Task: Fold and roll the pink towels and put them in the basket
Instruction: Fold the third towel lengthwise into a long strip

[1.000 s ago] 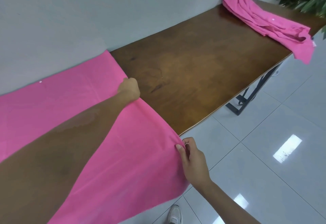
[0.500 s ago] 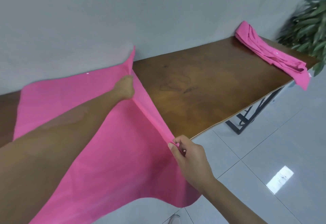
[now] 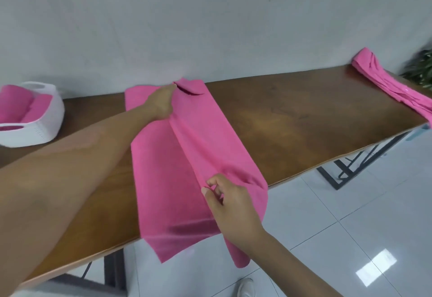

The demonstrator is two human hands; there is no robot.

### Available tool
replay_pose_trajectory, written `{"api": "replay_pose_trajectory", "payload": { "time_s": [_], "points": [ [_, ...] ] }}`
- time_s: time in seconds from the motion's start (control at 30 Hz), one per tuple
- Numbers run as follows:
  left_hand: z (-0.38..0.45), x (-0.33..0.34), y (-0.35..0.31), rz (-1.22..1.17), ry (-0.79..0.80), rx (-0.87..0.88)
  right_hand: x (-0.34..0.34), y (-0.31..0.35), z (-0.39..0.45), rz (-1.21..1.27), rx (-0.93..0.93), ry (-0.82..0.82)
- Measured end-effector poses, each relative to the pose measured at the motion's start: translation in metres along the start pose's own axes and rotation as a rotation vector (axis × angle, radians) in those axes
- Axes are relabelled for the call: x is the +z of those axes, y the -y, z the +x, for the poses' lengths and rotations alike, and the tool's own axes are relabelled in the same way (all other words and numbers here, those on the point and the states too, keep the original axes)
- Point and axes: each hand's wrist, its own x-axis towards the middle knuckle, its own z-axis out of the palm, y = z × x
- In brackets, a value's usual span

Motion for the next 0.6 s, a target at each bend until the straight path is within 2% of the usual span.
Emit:
{"api": "replay_pose_trajectory", "payload": {
  "time_s": [0.2,0.37,0.47,0.6],
  "points": [
    [-0.036,-0.015,0.067,-0.023,-0.031,0.017,0.048,0.035,-0.007,-0.013,-0.047,0.101],
    [-0.053,-0.01,0.096,0.045,-0.03,-0.09,0.066,0.04,-0.012,0.015,0.041,0.432],
    [-0.06,-0.01,0.107,0.108,0.003,-0.201,0.064,0.033,-0.004,-0.065,0.029,0.421],
    [-0.061,-0.009,0.121,0.148,0.024,-0.217,0.057,0.02,0.021,-0.072,0.041,0.377]
  ]
}}
